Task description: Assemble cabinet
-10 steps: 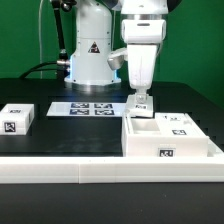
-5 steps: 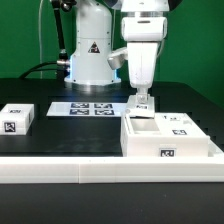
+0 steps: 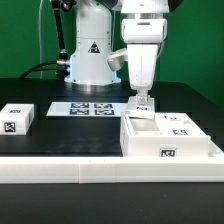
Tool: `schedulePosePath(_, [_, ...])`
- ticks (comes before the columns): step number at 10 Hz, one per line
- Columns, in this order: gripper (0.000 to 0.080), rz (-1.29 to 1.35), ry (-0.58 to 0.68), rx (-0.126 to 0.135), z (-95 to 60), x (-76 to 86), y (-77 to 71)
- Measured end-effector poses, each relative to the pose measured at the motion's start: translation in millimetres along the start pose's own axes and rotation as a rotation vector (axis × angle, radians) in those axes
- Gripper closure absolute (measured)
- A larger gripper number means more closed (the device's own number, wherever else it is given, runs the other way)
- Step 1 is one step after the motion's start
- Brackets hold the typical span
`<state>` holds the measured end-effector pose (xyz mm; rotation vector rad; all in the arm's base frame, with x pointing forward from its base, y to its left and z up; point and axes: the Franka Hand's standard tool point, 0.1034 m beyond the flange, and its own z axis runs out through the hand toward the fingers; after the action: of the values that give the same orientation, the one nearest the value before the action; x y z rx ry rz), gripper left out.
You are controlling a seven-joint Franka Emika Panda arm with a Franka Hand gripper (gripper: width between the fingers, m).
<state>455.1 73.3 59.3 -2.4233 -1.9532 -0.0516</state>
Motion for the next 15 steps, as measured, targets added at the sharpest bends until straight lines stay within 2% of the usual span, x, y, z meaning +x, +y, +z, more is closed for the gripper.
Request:
schedulePosePath(5, [0.0729, -0.055, -0.009, 0.021, 1.6, -0.4, 4.8])
schedulePosePath(12, [0.0729, -0.093, -0.018, 0.016, 2.1, -1.2, 5.6])
schedulePosePath(15, [0.0729, -0.163, -0.013, 0.009, 2.6, -2.4, 17.0])
